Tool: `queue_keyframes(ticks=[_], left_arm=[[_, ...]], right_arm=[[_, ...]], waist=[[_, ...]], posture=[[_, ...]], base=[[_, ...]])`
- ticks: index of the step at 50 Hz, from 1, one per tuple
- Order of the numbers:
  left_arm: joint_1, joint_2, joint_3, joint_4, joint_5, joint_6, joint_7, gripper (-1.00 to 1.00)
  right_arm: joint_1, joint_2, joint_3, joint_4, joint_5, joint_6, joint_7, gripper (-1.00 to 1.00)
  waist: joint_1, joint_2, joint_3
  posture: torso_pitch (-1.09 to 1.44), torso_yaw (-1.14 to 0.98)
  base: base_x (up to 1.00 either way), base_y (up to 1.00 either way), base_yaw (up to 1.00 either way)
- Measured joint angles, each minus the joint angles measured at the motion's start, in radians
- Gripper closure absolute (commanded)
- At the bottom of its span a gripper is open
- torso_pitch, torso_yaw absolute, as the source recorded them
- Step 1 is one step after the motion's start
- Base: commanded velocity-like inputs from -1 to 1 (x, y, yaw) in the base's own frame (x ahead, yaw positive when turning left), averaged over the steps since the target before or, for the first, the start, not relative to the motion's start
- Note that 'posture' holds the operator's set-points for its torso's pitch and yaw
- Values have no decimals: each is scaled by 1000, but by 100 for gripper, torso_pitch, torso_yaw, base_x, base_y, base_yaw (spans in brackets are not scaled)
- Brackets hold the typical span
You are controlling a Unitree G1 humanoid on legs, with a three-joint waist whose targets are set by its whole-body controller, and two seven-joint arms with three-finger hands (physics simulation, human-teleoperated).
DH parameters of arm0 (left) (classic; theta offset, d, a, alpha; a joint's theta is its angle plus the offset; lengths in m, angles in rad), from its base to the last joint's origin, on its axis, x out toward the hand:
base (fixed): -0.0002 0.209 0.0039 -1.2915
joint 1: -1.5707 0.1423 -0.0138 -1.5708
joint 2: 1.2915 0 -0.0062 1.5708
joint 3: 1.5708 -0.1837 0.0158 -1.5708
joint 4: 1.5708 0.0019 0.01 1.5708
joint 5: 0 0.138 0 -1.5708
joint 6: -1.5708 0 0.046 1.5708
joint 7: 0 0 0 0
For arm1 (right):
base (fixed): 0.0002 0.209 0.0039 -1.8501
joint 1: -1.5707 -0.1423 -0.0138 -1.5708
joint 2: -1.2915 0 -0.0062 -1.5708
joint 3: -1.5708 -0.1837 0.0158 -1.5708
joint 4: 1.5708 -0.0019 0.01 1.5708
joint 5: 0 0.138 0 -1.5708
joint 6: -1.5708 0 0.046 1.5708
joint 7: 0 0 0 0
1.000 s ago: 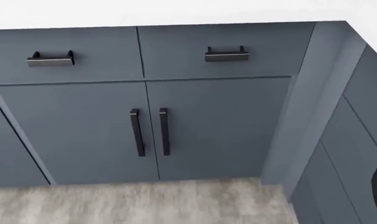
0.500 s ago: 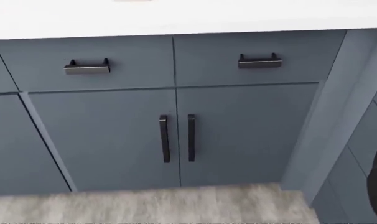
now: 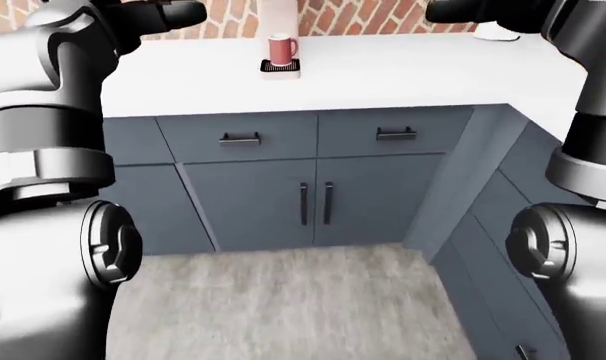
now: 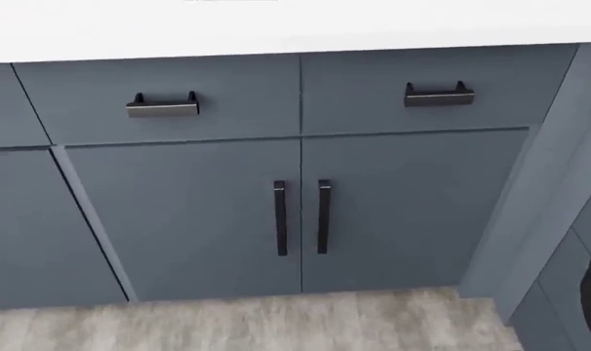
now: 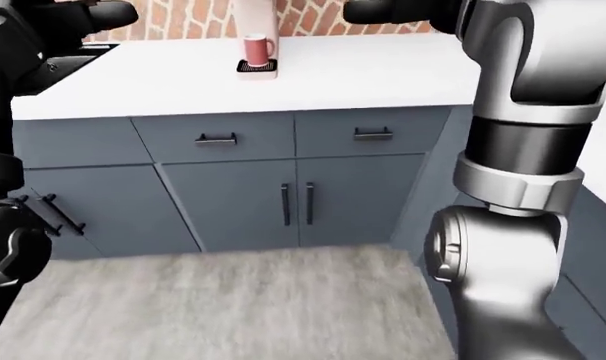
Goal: Press the button on the coffee machine to serve coffee.
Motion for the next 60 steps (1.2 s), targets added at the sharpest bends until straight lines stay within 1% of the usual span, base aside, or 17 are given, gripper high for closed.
queue_keyframes(ticks=[1, 5, 10, 13, 14, 20, 24, 26, 31, 40, 41, 43, 47, 51, 54, 58, 60], left_arm=[[0, 3, 2, -2, 1, -6, 0, -100], [21, 21, 15, 16, 10, -14, 5, -100], [8, 18, 11, 6, 10, -8, 6, -100], [0, 18, 9, -11, 7, -2, 5, -100], [0, 12, 9, -18, 6, -3, 5, -100], [7, 1, -1, 5, -1, 21, -1, -100], [-1, 7, 4, -13, 0, 4, -1, -100], [-1, 10, 5, -19, -1, -3, -1, -100], [17, 25, 17, 2, 8, 8, 11, -100], [-6, 16, 9, 1, 5, 2, 8, -100], [-1, 8, 7, -1, 4, -1, 7, -100], [2, -2, -2, 14, 0, 1, 2, -100], [6, 0, -1, 6, -4, 9, -2, -100], [-2, 8, 5, -10, -1, 2, 4, -100], [-4, 12, 5, -19, -2, -2, 4, -100], [28, 24, 18, -12, 2, 8, 12, -100], [27, 23, 16, -13, 3, 16, 15, -100]], right_arm=[[-1, 2, 2, -5, 2, -4, 0, -100], [20, 27, 28, 3, 20, 0, 10, -100], [9, 16, 17, -6, 20, 9, 9, -100], [2, 12, 13, -21, 18, -1, 6, -100], [4, 7, 10, -25, 18, -4, 6, -100], [16, 5, 2, 2, 9, 10, -2, -100], [16, 7, 1, -20, 14, 7, -4, -100], [14, 8, 3, -17, 15, 2, -5, -100], [24, 27, 29, 11, 26, 4, 5, -100], [-12, 9, 15, -7, 22, -2, 4, -100], [-6, 6, 11, -7, 21, -6, 3, -100], [7, 5, 6, 10, 15, -5, 1, -100], [17, 9, 5, 12, 10, 6, -5, -100], [8, 9, 8, -3, 14, 1, -3, -100], [1, 11, 10, -2, 14, -3, -2, -100], [27, 33, 28, -4, 25, 5, 4, -100], [32, 34, 24, -7, 26, 12, 2, -100]], waist=[[0, 26, 3], [18, 24, 17], [21, -38, 20], [26, -98, 13], [21, -100, 8], [8, -54, 16], [-1, 3, 18], [-7, 46, 10], [13, 33, 11], [26, -79, 1], [21, -66, 6], [12, -71, 17], [8, -56, 7], [2, -5, 11], [-5, 57, -2], [10, 44, 7], [8, 25, 2]], posture=[[0, 0], [0, 0], [0, 0], [0, 0], [0, 0], [0, 0], [0, 0], [0, 0], [0, 0], [0, 0], [0, 0], [0, 0], [0, 0], [0, 0], [0, 0], [0, 0], [0, 0]], base=[[26, 6, 0], [27, 7, 0], [27, 7, 0], [28, 6, 0], [31, 5, 0], [34, 5, 0], [32, 4, 0], [30, 5, 0], [23, 9, 0], [21, 9, 0], [22, 9, 0], [21, 9, 0], [22, 9, 0], [21, 9, 0], [21, 10, 0], [17, 11, 0], [14, 11, 0]])
